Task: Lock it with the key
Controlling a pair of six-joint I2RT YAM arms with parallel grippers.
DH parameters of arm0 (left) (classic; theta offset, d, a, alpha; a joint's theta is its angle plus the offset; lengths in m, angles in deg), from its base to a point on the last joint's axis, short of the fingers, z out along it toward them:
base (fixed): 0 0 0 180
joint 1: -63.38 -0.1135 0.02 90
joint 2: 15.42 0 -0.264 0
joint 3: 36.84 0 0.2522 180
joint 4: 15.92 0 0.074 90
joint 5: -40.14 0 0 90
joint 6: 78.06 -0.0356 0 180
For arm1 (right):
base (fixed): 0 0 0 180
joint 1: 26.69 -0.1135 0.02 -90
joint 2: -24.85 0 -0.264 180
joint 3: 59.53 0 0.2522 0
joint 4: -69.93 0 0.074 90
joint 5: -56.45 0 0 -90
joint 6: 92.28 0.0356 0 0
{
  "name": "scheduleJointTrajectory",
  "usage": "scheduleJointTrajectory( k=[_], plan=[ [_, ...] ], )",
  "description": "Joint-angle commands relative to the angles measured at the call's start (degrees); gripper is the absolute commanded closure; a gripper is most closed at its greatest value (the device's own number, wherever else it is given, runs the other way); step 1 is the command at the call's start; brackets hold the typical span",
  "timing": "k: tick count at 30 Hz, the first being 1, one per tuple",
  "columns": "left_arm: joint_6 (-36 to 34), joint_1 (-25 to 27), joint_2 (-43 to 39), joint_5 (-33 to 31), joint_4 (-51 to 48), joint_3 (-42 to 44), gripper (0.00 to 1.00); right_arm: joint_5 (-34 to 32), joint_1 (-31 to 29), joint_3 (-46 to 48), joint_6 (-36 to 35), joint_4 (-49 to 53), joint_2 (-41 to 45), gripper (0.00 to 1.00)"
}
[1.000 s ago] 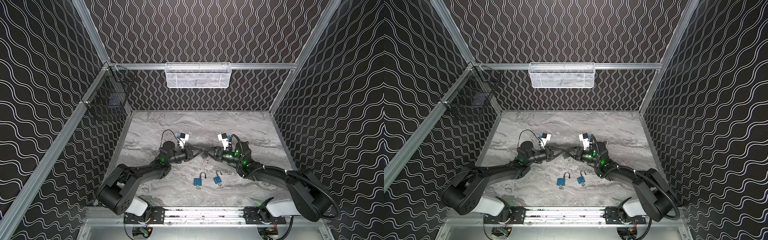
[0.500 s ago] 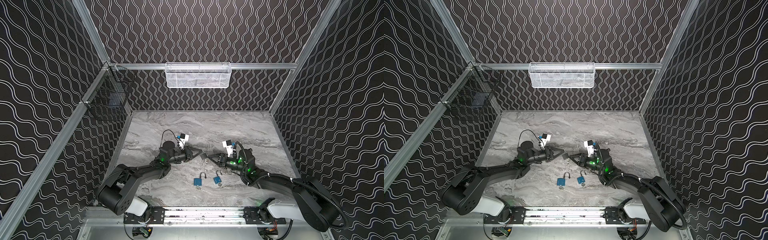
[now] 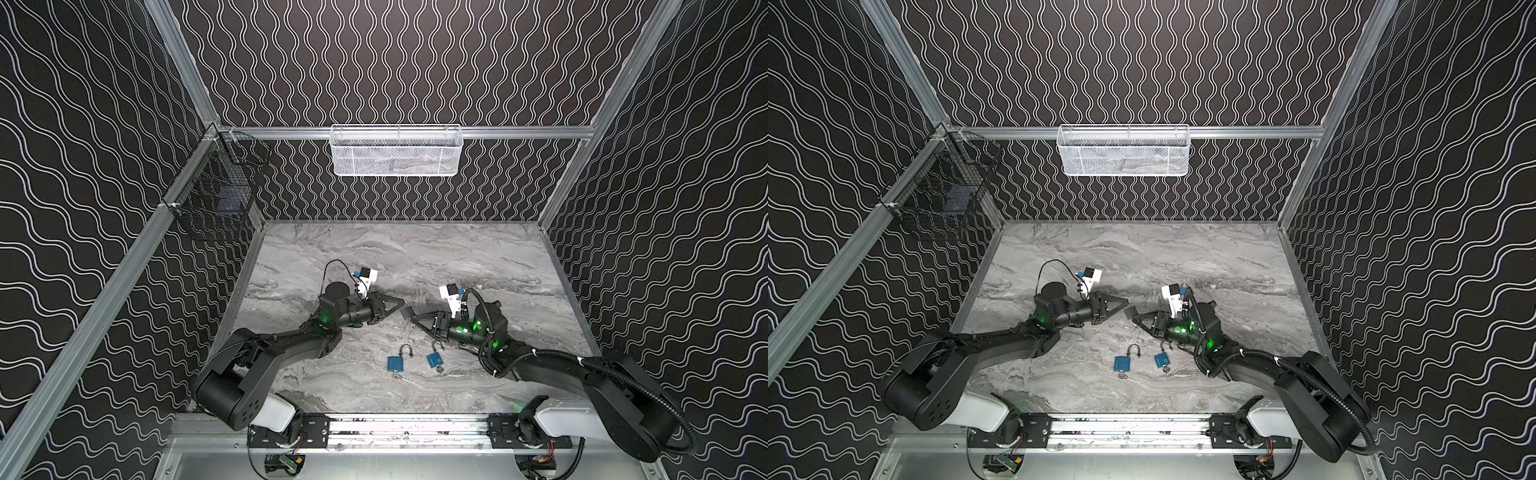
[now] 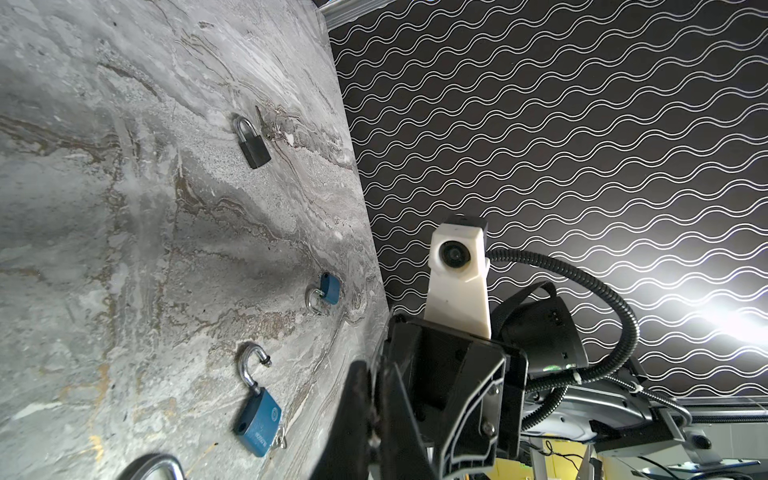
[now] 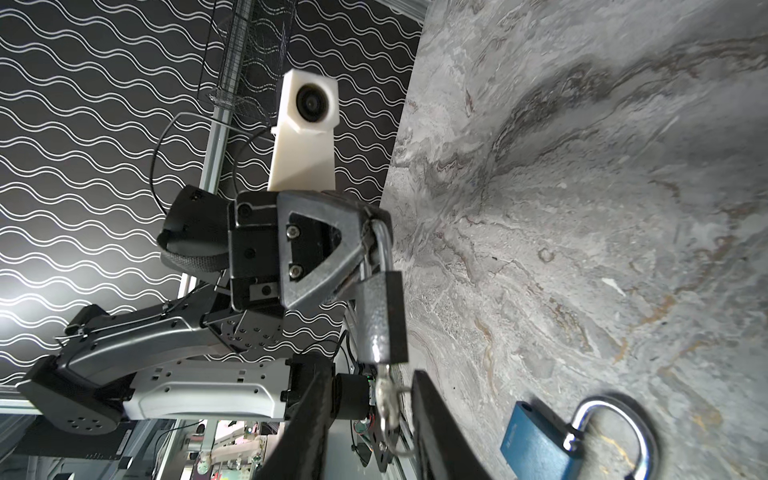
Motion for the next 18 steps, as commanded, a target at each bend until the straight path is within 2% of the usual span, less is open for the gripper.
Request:
scheduleJointTrajectory(
  k=[1,18],
  plan=[
    [0.33,-0.22,-0.32,-0.28,3.26,-0.05,1.0,-1.46,-0.49,-0.03,0.38,-1.97,0.1,0.65],
    [0.8,-0.17,-0.08,-0.34,4.71,0.31,1.0,-1.07,-0.89,0.55,1.46,-6.09,-1.19,0.87]
  ],
)
